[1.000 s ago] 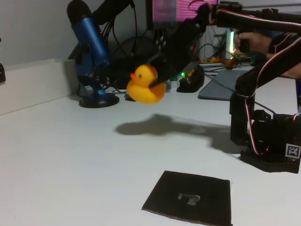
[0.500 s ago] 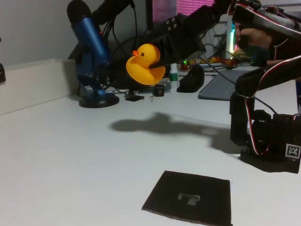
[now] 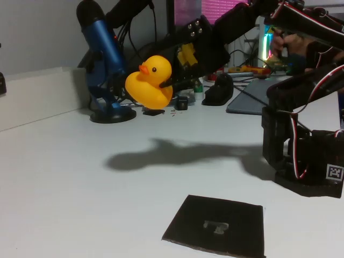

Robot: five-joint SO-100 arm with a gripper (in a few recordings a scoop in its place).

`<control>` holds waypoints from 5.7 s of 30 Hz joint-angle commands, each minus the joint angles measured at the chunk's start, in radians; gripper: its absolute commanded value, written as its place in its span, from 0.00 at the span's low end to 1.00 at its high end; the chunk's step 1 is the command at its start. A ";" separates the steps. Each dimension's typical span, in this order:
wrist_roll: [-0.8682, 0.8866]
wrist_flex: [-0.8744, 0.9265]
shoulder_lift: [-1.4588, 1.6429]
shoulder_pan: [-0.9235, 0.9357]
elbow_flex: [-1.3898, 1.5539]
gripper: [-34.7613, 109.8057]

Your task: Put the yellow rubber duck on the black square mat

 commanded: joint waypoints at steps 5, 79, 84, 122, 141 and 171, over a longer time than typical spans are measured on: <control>0.003 0.031 0.023 -0.247 -0.002 0.34; 0.003 0.160 -0.391 -0.736 0.003 0.34; 0.003 0.210 -0.388 -0.736 0.005 0.34; 0.003 0.196 -0.623 -0.732 -0.109 0.34; 0.015 0.209 -0.621 -0.727 -0.103 0.55; 0.005 0.446 -0.546 -0.726 -0.172 0.61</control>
